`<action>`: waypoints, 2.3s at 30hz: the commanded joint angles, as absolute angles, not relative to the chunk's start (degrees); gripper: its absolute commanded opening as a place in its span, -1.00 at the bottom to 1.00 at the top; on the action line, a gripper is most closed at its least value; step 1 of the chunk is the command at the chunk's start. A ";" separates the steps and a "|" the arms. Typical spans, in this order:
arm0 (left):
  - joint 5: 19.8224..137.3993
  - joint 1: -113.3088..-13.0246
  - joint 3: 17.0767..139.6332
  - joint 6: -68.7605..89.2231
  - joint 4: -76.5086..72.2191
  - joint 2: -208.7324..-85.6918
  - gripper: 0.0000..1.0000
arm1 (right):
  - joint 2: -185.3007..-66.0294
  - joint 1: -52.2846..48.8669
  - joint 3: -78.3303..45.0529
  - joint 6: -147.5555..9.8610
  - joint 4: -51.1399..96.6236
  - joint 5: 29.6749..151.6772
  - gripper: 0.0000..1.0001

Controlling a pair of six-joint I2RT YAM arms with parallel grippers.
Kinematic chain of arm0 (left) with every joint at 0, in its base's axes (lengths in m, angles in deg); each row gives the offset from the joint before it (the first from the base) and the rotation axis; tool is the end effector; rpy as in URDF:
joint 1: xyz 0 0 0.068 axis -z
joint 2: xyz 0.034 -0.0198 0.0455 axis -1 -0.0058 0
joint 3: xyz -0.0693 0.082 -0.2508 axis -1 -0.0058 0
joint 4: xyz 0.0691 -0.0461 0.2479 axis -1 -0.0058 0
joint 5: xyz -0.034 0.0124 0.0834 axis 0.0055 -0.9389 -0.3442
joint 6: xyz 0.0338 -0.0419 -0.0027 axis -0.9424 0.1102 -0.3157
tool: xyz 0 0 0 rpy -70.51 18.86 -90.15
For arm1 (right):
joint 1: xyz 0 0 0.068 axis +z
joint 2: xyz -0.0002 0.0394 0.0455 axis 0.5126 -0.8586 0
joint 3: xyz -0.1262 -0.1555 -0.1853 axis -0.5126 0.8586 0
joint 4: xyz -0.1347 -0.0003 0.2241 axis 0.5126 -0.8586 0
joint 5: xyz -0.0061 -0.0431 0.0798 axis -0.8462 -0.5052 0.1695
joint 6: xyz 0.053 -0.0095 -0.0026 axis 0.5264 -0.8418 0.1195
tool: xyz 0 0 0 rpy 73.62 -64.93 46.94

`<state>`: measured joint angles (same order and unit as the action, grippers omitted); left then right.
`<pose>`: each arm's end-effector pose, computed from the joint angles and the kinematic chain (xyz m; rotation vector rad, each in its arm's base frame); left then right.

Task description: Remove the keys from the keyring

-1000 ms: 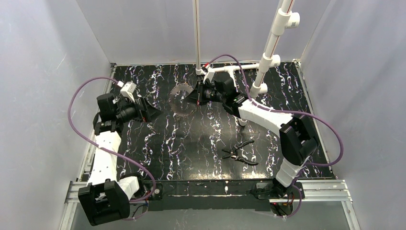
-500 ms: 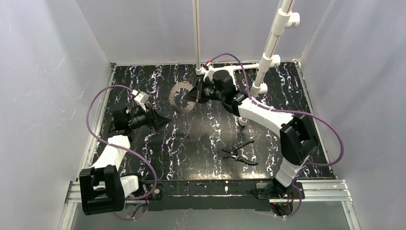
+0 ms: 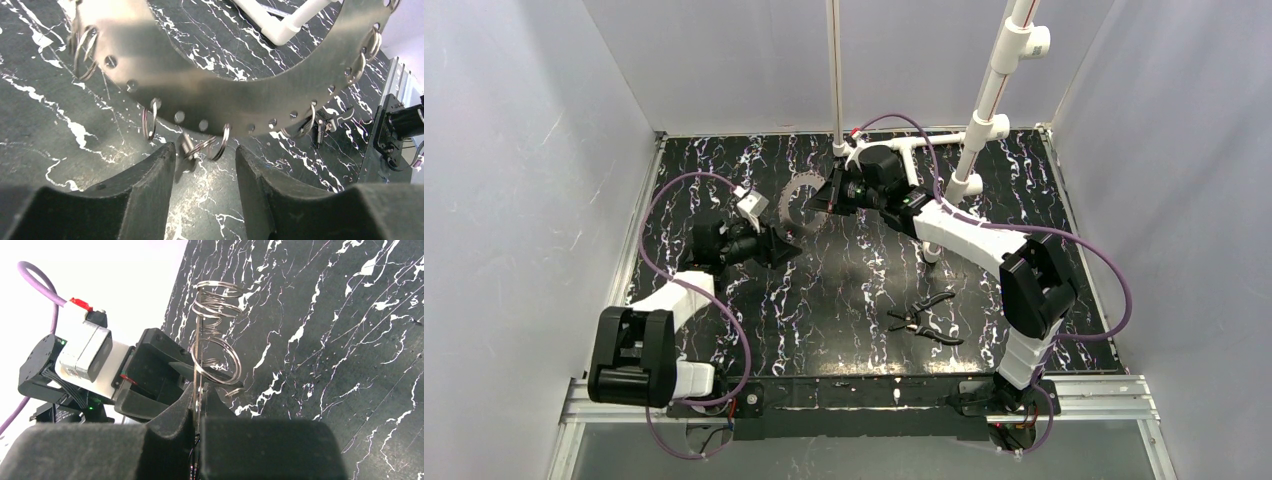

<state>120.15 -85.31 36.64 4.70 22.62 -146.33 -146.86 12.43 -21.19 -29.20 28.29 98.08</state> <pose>0.2571 -0.0469 0.2120 0.5768 1.7704 -0.9321 0.3063 0.3010 0.3029 -0.1442 2.0781 1.2733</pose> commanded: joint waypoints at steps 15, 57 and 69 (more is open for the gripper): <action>114.36 -81.93 34.18 9.18 40.03 -151.54 -0.45 | -146.10 12.67 -25.55 -27.56 28.61 96.28 -0.97; 122.28 -87.85 39.17 8.88 18.71 -142.05 -1.00 | -144.70 9.33 -17.66 -23.40 36.30 98.90 -0.97; 114.12 -87.70 58.50 -22.04 -34.68 -135.50 -1.00 | -145.24 10.63 -8.03 -19.15 48.25 103.87 -0.14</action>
